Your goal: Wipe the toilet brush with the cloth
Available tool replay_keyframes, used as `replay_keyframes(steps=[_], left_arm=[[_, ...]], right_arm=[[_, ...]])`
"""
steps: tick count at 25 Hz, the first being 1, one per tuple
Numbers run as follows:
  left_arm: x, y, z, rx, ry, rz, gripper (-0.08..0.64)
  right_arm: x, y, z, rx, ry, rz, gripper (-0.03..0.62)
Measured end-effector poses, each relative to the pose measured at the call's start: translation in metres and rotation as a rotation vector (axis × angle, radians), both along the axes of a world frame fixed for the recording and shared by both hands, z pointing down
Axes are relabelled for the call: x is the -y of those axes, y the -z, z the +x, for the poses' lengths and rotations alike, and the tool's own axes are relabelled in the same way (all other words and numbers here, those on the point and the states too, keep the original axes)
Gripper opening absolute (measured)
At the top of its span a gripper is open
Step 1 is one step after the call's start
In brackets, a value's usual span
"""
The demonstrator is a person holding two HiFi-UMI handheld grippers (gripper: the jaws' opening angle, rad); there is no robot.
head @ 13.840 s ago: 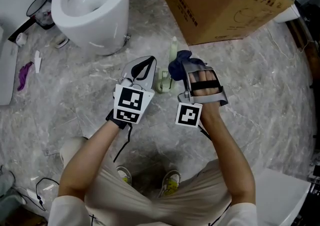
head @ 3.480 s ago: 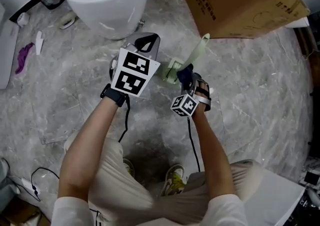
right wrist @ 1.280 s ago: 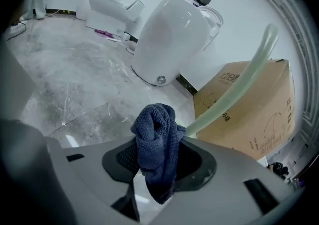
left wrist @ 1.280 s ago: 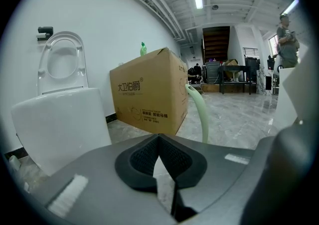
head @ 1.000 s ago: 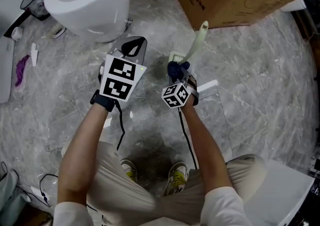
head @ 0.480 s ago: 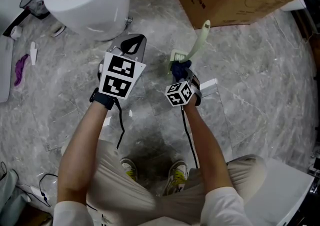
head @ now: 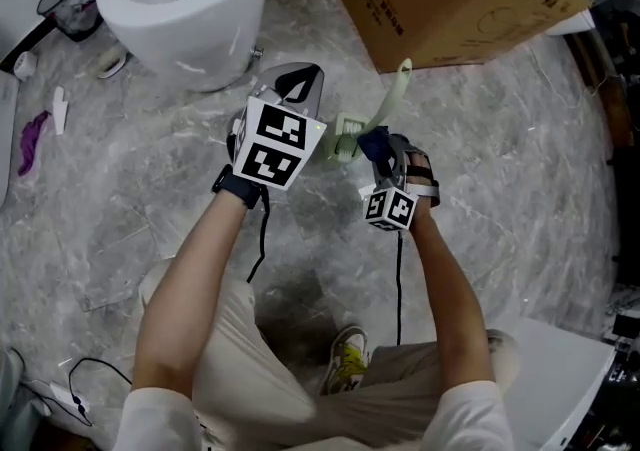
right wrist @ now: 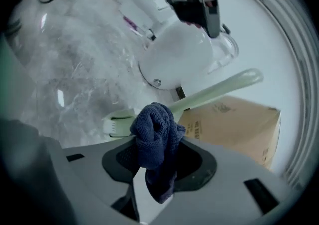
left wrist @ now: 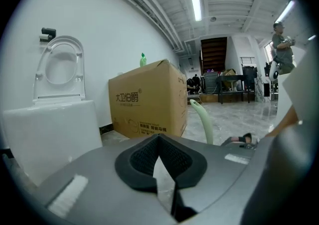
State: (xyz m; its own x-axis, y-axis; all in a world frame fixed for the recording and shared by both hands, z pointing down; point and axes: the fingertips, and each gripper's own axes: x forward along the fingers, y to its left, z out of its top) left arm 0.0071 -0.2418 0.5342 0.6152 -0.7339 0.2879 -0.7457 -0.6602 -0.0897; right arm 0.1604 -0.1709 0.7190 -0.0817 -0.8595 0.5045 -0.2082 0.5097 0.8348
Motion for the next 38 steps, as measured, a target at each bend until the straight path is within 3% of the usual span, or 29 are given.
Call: replay_keyframes(steps=[4,9,14,19,23,26,29,33,36,38], left_arm=[[-0.001,0.007,0.010,0.033,-0.026,0.054,-0.001],[-0.003,0.001,0.026,0.030,-0.048,0.040,-0.001],[-0.007,0.006,0.029,0.034,-0.073,0.083,0.000],[-0.019,0.027,0.033,0.041,-0.149,0.241,0.000],[-0.016,0.027,0.032,-0.031,-0.123,0.214,0.000],[-0.016,0.027,0.034,-0.055,-0.114,0.192,0.000],[-0.017,0.038,0.043,-0.078,-0.128,0.205,0.000],[-0.032,0.078,0.060,-0.110,-0.112,0.217,0.000],[-0.055,0.096,0.068,-0.052,-0.111,0.256,0.000],[-0.069,0.104,0.060,-0.065,-0.063,0.258,-0.001]], right_arm=[[0.012,0.045,-0.006,-0.177,0.207,0.056,0.164],[0.023,0.089,-0.011,-0.201,0.216,0.083,0.164],[0.030,0.156,0.016,0.013,0.060,0.208,0.166],[0.050,0.204,0.041,0.371,-0.122,0.177,0.170],[0.050,0.217,0.054,0.505,-0.230,0.248,0.173],[0.043,0.210,0.063,0.666,-0.298,0.224,0.176],[0.042,0.203,0.057,0.736,-0.276,0.163,0.176],[0.033,0.210,0.052,0.783,-0.288,0.172,0.176],[0.018,0.219,0.049,0.830,-0.331,0.199,0.175],[-0.005,0.223,0.049,0.865,-0.376,0.171,0.171]])
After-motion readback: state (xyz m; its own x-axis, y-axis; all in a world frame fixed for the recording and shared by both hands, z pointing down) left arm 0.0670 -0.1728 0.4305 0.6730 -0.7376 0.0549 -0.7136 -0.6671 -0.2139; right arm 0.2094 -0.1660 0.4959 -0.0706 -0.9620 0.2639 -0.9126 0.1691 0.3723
